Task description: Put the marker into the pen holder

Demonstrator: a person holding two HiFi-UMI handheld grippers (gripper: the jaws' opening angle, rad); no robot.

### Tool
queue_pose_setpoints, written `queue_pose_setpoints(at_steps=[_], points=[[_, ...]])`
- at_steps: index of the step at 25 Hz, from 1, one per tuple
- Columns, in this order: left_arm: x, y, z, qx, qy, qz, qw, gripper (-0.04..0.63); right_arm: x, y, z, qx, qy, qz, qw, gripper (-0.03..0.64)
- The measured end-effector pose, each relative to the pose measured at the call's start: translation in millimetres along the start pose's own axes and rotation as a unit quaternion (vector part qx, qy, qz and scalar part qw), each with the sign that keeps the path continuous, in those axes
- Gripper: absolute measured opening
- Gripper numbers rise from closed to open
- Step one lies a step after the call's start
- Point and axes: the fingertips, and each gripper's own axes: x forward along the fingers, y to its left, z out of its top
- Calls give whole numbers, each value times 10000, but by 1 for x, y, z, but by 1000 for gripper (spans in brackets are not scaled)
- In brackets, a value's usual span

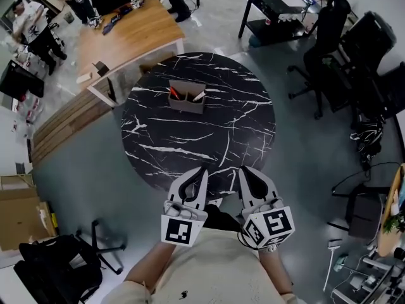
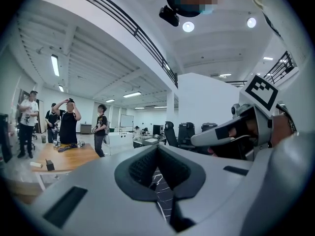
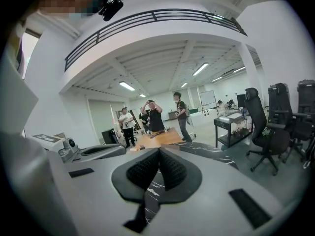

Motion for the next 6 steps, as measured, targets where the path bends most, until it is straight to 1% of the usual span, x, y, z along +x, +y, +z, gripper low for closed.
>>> queue_pose_setpoints(at_steps=[3, 6], points=[[3, -8, 4, 27, -7, -4, 10000, 11, -4, -4, 3, 2, -44, 37, 10000, 14], [6, -12, 10, 24, -26, 74, 10000, 11, -6, -10, 7, 58, -32, 62, 10000, 14]])
